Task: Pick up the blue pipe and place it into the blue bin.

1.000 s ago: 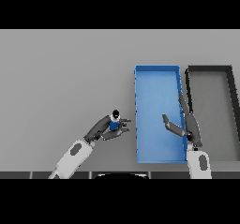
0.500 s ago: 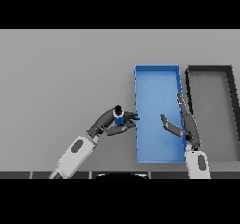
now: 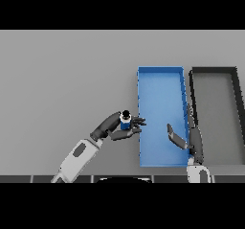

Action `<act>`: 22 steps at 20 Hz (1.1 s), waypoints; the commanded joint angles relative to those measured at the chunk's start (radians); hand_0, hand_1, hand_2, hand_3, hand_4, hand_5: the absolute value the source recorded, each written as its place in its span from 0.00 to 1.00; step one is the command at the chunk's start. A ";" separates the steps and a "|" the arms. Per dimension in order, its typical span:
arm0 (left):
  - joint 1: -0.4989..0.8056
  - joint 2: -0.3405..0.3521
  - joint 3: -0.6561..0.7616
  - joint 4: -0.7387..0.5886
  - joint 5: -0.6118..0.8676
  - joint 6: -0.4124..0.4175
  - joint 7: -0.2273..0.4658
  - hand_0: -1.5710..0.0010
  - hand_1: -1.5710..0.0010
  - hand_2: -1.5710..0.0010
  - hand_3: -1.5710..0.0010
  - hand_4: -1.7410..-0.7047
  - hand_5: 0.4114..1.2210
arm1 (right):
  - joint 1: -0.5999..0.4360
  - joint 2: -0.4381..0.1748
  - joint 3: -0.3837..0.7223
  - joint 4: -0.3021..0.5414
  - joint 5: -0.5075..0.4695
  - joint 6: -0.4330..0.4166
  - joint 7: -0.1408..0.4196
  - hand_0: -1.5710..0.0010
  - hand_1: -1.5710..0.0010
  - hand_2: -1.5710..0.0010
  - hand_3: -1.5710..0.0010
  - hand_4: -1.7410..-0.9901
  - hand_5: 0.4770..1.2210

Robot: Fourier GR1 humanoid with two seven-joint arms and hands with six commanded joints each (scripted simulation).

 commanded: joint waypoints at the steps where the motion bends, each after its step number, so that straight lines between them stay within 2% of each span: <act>1: -0.005 -0.003 0.005 0.003 -0.001 -0.001 0.008 0.00 0.00 0.00 0.00 0.27 1.00 | 0.076 0.050 0.023 -0.049 0.044 -0.057 0.001 1.00 1.00 1.00 1.00 0.80 0.22; 3: -0.012 -0.008 0.011 0.010 -0.019 0.000 -0.003 0.00 0.00 0.00 0.00 0.27 1.00 | 0.265 0.169 0.088 -0.146 0.140 -0.171 -0.035 1.00 1.00 1.00 1.00 0.74 0.22; 4: -0.021 -0.013 0.016 0.006 -0.016 -0.006 0.011 0.00 0.00 0.00 0.00 0.26 1.00 | 0.311 0.212 0.111 -0.172 0.175 -0.208 -0.015 1.00 1.00 1.00 1.00 0.73 0.22; 6: -0.006 -0.015 0.020 0.024 -0.017 -0.024 -0.003 0.00 0.00 0.00 0.00 0.26 1.00 | 0.363 0.241 0.139 -0.235 0.213 -0.236 -0.011 1.00 1.00 0.99 1.00 0.74 0.22; 8: -0.006 -0.019 0.019 0.011 -0.023 -0.035 -0.003 0.00 0.00 0.00 0.00 0.26 1.00 | 0.390 0.237 0.165 -0.293 0.086 -0.150 -0.087 1.00 0.99 0.96 1.00 0.72 0.22; 9: -0.009 -0.027 0.027 0.010 -0.018 -0.038 -0.002 0.00 0.00 0.00 0.00 0.26 1.00 | 0.386 0.216 0.181 -0.330 0.029 -0.083 -0.061 1.00 0.99 0.94 1.00 0.72 0.20; 11: -0.013 -0.034 0.029 0.004 -0.020 -0.048 0.014 0.00 0.00 0.00 0.00 0.26 1.00 | 0.366 0.168 0.195 -0.353 -0.018 0.017 0.076 1.00 0.98 0.92 1.00 0.70 0.17; 14: 0.002 -0.034 0.036 0.005 -0.031 -0.060 0.011 0.00 0.00 0.00 0.00 0.26 1.00 | 0.267 0.097 0.191 -0.414 -0.078 0.128 0.211 1.00 0.99 0.93 1.00 0.67 0.13; 17: 0.002 -0.043 0.035 0.003 -0.053 -0.066 0.019 0.00 0.00 0.00 0.00 0.26 1.00 | 0.126 0.060 0.213 -0.456 -0.087 0.181 0.350 1.00 0.99 0.94 1.00 0.64 0.11; 19: 0.000 -0.051 0.038 -0.002 -0.065 -0.065 0.027 0.00 0.00 0.00 0.00 0.26 1.00 | 0.001 0.044 0.235 -0.474 -0.072 0.200 0.465 1.00 1.00 0.95 1.00 0.61 0.11; 20: 0.002 -0.050 0.044 0.011 -0.074 -0.065 0.015 0.00 0.00 0.00 0.00 0.26 1.00 | -0.038 0.028 0.235 -0.472 -0.076 0.217 0.494 1.00 1.00 0.96 1.00 0.60 0.11; 22: 0.002 -0.050 0.047 -0.003 -0.075 -0.078 0.016 0.00 0.00 0.00 0.00 0.26 1.00 | -0.136 0.036 0.264 -0.456 -0.067 0.233 0.539 1.00 1.00 0.97 1.00 0.59 0.11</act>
